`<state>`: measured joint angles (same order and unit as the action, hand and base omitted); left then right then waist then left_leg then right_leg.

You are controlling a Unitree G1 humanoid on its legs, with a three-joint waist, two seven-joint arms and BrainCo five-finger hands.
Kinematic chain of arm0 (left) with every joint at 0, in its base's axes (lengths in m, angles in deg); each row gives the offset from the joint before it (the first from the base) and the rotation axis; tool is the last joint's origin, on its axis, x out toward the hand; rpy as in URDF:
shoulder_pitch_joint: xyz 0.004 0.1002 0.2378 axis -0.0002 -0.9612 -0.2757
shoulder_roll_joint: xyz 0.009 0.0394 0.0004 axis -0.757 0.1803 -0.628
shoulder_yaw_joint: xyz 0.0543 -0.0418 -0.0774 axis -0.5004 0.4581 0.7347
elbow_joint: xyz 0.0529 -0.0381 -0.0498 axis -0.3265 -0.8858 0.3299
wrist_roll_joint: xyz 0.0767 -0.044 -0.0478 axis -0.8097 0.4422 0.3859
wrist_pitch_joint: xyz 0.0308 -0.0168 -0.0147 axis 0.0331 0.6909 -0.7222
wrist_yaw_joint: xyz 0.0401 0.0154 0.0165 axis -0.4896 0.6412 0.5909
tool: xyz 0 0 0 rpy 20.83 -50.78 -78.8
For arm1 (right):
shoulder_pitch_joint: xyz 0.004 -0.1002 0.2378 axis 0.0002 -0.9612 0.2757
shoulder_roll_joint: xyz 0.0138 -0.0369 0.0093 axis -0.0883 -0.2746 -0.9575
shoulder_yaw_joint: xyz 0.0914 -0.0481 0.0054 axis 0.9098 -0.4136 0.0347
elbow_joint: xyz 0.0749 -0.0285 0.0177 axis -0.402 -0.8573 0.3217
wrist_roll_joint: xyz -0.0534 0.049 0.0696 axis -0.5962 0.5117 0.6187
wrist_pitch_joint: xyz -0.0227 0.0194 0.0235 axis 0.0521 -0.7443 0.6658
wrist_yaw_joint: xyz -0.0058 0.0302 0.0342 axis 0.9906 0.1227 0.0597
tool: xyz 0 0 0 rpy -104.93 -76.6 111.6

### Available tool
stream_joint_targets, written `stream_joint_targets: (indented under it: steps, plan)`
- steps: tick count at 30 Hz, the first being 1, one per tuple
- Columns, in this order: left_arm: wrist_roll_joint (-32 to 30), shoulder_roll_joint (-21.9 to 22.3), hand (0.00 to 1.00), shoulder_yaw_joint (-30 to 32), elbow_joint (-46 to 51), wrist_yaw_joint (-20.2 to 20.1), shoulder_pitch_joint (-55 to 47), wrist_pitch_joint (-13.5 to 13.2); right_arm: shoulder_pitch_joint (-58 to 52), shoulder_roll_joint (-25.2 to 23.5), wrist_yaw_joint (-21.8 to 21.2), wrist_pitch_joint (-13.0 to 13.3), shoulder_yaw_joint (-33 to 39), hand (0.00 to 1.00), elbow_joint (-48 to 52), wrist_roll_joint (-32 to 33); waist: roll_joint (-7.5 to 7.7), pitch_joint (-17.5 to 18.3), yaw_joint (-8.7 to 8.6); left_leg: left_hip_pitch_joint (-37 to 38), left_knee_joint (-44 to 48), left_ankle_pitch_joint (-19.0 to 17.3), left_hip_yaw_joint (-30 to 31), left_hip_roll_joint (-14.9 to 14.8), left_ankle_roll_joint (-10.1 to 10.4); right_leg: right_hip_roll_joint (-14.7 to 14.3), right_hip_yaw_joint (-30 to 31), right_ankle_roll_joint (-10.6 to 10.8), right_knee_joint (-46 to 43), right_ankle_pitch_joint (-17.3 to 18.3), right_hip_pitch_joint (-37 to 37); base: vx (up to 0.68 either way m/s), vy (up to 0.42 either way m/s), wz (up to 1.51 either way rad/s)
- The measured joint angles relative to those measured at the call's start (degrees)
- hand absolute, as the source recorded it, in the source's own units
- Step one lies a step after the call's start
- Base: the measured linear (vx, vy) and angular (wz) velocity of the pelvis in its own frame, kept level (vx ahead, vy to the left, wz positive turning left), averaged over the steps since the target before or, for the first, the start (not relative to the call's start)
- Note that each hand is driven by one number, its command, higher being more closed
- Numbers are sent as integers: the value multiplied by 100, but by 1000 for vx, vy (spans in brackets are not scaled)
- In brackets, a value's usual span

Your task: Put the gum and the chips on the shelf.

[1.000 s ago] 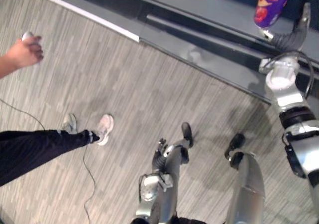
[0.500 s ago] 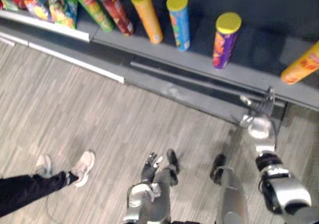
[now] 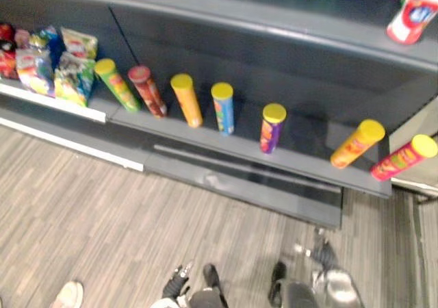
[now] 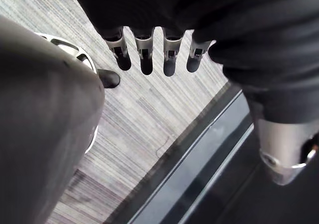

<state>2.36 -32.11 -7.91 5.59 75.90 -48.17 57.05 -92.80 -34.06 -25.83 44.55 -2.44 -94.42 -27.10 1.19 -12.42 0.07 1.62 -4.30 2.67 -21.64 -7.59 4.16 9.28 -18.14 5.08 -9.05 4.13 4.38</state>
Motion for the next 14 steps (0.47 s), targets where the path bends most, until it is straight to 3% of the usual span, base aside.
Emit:
stream_joint_targets:
  steps: [2, 6, 9, 14]
  plan:
    - [85, 118, 0, 290, -131, 21, -111, 4, -55, -26, -326, -55, 280, 0, -462, 89, 32, 203, -16, 223, -93, -23, 9, 30, 29, -12, -17, 50, 174, -33, -269, 79, 47, 2]
    - [506, 215, 0, 598, -362, 7, -191, 82, -16, -113, -353, -115, 891, 0, -1160, 799, 54, 420, 3, 480, -122, -69, 53, 40, 52, -23, -86, 61, 360, -32, -588, 8, 18, 7]
    - [884, 352, 0, 814, -649, 28, -191, 176, -35, -198, -73, -471, 1603, 0, -1726, 1483, -73, 557, -8, 629, -153, -100, 83, 54, 42, -36, -118, 123, 508, -41, -819, 5, 2, 3]
    - [970, 362, 0, 809, -807, 162, -168, 387, -213, -252, 177, -862, 2021, 0, -1912, 1657, -144, 630, -57, 654, -158, -109, 189, 90, 43, -27, -196, 147, 632, -48, -962, -4, 10, 10]
